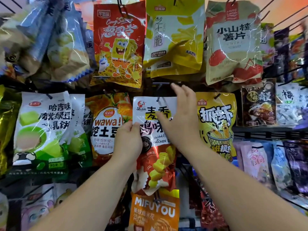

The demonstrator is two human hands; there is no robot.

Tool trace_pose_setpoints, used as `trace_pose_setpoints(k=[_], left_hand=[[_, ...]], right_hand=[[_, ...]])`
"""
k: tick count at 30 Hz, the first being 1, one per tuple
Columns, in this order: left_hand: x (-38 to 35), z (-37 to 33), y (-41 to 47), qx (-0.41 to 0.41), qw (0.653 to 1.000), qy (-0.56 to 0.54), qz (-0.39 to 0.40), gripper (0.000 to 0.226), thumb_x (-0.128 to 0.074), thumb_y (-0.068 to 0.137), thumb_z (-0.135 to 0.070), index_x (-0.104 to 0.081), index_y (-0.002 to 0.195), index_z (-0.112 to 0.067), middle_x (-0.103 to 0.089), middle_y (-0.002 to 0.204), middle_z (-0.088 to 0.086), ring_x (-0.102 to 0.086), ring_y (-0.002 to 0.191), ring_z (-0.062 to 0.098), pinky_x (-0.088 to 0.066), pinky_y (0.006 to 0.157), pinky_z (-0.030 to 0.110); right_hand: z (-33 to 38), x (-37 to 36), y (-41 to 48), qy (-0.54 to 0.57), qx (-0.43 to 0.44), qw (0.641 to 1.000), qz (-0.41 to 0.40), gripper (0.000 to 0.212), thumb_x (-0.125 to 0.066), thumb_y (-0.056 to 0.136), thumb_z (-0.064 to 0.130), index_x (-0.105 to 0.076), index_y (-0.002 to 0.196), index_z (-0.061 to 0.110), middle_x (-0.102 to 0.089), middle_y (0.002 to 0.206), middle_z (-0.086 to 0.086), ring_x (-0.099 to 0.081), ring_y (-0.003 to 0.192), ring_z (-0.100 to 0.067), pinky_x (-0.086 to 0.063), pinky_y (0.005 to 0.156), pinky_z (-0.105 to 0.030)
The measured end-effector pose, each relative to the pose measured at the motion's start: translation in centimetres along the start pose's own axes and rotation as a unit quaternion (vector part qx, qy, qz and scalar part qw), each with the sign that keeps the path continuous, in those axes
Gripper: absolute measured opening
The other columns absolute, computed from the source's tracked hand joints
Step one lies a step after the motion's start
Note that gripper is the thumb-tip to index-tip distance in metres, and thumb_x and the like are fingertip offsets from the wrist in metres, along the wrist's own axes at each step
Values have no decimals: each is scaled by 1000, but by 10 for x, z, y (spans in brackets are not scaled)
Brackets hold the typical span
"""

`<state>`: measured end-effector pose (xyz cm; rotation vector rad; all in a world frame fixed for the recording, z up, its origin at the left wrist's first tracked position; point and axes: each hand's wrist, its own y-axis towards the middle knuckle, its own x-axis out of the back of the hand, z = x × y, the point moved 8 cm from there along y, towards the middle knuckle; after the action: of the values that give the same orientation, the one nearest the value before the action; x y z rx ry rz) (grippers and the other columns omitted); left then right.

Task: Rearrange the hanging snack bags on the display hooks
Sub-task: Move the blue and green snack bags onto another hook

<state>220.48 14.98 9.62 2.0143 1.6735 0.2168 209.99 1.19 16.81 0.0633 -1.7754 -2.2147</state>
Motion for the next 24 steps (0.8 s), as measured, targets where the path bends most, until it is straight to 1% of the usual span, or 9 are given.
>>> trace_pose_setpoints(k=[2,4,7,9,12,14,18,22,24], left_hand=[[6,2,-2,-51,997,55,-2,23,-49,109,-25,-70,101,-22,-76,92,1,-72,92,21,-58,77,38],[11,7,-7,-93,989,114,-2,18,-51,108,-30,-67,103,-27,-73,95,-4,-69,93,15,-58,83,42],[17,20,-15,-104,980,167,0,13,-56,106,-30,-61,117,-29,-73,96,-7,-70,88,11,-60,80,42],[19,29,-20,-103,975,199,8,27,-60,104,-28,-55,130,-28,-70,99,-11,-70,84,14,-59,75,39],[22,34,-30,-121,958,258,9,42,-64,101,-27,-47,140,-30,-61,100,-20,-66,76,6,-46,61,15],[23,37,-35,-124,957,261,22,46,-64,102,-26,-46,144,-28,-61,100,-20,-65,74,-3,-44,58,9],[31,40,-46,-121,954,273,27,41,-65,101,-31,-50,139,-32,-64,106,-18,-66,82,0,-44,63,12],[51,44,-70,-138,955,261,23,25,-66,99,-32,-57,121,-39,-66,107,-21,-65,91,-3,-52,72,14],[69,51,-87,-140,956,259,16,19,-66,99,-33,-62,117,-37,-68,106,-20,-66,96,-1,-56,80,23]], right_hand=[[15,-9,-25,-109,126,986,2,66,-72,92,40,-48,151,24,-30,166,-11,-23,155,-31,-23,125,-45],[16,-28,-44,-156,196,966,58,56,-61,97,44,-53,150,25,-27,170,-10,-16,159,-33,-16,127,-55],[2,-52,-51,-208,170,949,166,59,-38,104,55,-38,159,33,-9,175,-2,3,162,-28,4,129,-52],[-5,-61,-45,-234,140,940,204,63,-29,105,60,-24,163,38,4,175,1,12,161,-27,11,127,-50],[-13,-70,-37,-247,112,930,246,63,-28,106,61,-15,164,40,13,174,2,19,159,-26,13,128,-52],[-14,-74,-35,-248,107,926,262,64,-29,106,61,-14,165,40,15,174,3,20,159,-26,13,128,-52],[-12,-70,-35,-226,114,934,253,63,-32,106,61,-20,164,39,7,175,1,14,160,-25,11,128,-51],[7,-47,-50,-140,136,969,155,58,-43,103,54,-46,155,27,-28,170,-7,-12,161,-29,-6,129,-53],[24,-32,-71,-77,159,979,98,50,-53,101,45,-60,143,18,-45,160,-11,-27,156,-31,-17,127,-51]])
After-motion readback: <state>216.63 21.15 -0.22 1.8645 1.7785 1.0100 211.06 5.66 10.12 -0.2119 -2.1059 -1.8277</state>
